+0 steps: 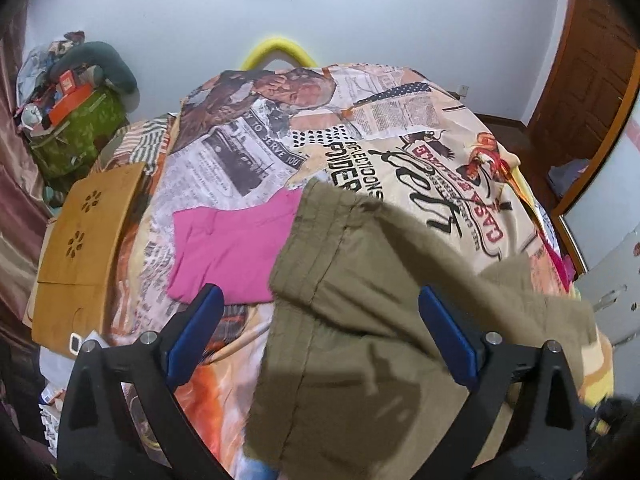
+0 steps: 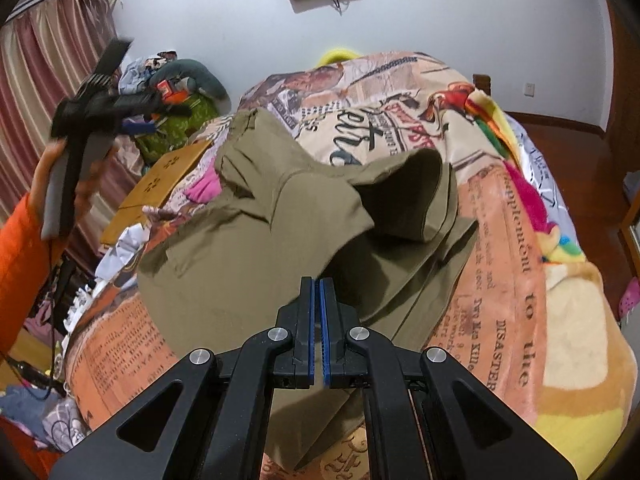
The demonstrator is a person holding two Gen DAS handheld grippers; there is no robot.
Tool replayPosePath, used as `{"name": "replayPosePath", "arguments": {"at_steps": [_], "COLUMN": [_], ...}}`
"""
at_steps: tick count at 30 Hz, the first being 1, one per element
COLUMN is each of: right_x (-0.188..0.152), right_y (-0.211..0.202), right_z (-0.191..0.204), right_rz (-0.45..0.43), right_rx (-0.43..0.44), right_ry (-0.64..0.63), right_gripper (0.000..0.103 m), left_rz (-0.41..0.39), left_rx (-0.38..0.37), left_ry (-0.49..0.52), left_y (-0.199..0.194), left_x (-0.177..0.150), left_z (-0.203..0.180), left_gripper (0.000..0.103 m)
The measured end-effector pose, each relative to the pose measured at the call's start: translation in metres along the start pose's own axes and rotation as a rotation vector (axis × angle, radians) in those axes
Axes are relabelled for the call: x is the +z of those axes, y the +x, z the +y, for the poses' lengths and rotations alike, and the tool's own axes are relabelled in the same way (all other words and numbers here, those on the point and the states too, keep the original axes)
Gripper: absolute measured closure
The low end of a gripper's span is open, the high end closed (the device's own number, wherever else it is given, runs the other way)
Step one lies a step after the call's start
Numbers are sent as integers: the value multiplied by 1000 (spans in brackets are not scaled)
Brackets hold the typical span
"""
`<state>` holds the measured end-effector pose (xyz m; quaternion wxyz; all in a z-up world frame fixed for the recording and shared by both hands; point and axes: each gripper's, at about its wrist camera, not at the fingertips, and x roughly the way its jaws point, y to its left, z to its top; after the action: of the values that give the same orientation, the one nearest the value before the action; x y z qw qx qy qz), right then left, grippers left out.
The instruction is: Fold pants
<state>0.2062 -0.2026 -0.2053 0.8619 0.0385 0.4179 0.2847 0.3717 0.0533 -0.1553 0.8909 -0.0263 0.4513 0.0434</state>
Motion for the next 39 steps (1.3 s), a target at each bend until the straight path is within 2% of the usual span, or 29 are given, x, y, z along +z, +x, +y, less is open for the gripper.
{"name": "replayPosePath", "arguments": {"at_steps": [6, 12, 15, 19, 22, 25, 26, 28, 30, 31, 33, 39], "right_x": [-6, -1, 5, 6, 2, 1, 1, 2, 2, 2, 3, 3], "right_y": [5, -9, -16, -15, -10, -7, -8, -9, -12, -12, -14, -18], "right_z": [-8, -24, -35, -42, -45, -49, -50, -52, -52, -52, -53, -50], "right_rz": [16, -14, -35, -42, -34, -30, -33, -39, -51, -55, -61, -66], "right_rx": [2, -58, -71, -102, -96, -92, -90, -92, -95, -96, -97, -99], "right_ry": [19, 38, 72, 84, 101, 110, 111, 112, 110, 109, 108, 96], "right_gripper": [101, 101, 101, 100, 100, 100, 100, 100, 100, 100, 100, 100], "left_rz": [60, 82, 132, 213, 242, 240, 242, 258, 285, 307, 310, 231], "left_rx": [-6, 19, 19, -29, -51, -2, 8, 1, -35, -69, -76, -78], "left_ry": [-28, -32, -91, -199, -216, -233, -243, -254, -250, -253, -255, -243], "left_y": [37, 62, 80, 103, 112, 118, 121, 126, 132, 136, 137, 107], "left_x": [36, 47, 49, 48, 50, 50, 50, 48, 45, 42, 37, 32], "left_z": [-18, -26, -24, -26, -35, -41, -41, -41, -42, -43, -43, -38], "left_gripper": [4, 4, 4, 4, 4, 4, 7, 33, 80, 88, 95, 97]}}
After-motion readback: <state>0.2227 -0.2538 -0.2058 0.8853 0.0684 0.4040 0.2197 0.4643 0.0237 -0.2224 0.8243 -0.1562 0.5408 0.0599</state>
